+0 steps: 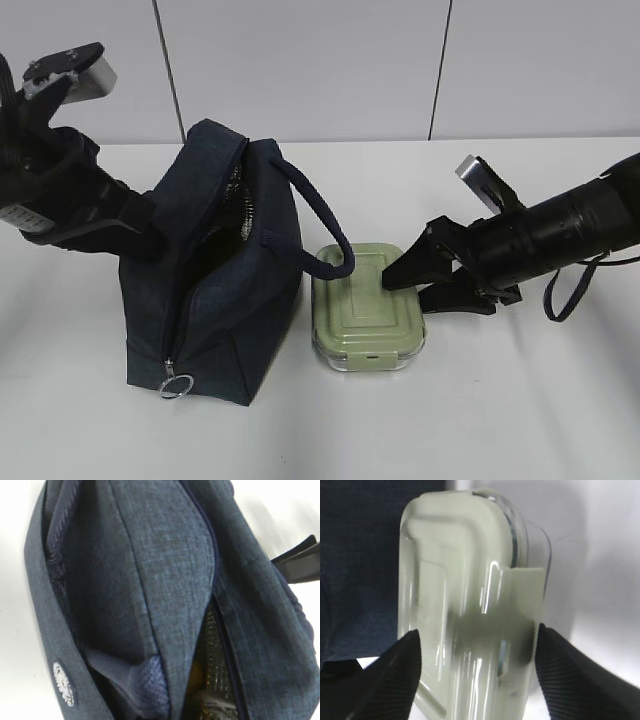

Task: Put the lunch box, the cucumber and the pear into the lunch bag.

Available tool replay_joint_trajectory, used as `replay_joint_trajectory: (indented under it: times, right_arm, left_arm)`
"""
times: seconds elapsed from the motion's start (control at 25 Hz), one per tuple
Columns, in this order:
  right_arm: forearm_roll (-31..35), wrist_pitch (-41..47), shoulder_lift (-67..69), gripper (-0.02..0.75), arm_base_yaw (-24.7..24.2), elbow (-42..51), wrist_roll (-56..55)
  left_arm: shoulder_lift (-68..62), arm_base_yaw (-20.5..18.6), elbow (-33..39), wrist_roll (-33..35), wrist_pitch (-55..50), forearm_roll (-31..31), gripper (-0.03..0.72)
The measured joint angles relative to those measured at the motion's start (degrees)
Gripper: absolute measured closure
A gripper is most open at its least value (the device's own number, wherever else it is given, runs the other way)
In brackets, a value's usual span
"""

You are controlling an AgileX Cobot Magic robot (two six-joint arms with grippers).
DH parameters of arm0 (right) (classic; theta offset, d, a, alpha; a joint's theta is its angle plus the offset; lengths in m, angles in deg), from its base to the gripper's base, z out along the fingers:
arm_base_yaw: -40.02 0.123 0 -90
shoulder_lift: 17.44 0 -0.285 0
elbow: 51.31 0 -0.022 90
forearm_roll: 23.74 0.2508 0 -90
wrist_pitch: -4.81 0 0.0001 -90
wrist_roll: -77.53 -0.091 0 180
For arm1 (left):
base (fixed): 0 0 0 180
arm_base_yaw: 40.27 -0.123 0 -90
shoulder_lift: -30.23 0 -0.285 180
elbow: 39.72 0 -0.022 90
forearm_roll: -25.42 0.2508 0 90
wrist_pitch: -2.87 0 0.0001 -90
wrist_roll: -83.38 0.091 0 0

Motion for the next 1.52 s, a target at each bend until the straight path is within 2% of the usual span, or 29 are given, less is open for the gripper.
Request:
replay_joint_trajectory:
  times: [1.08, 1.4, 1.52]
  right_arm:
    - [-1.5, -0.1, 0.9, 0.188, 0.0, 0.0, 4.2]
    - [-1.5, 2.9, 3.4, 0.189, 0.0, 0.0, 4.2]
    - [-1.4, 3.9, 3.7, 0.259, 0.0, 0.0, 4.2]
  left_arm:
    - [0.0, 0.0, 0.0, 0.0, 0.0, 0.0, 0.687]
    - [0.0, 0.0, 0.0, 0.0, 0.0, 0.0, 0.687]
    - [0.0, 0.0, 0.0, 0.0, 0.0, 0.0, 0.687]
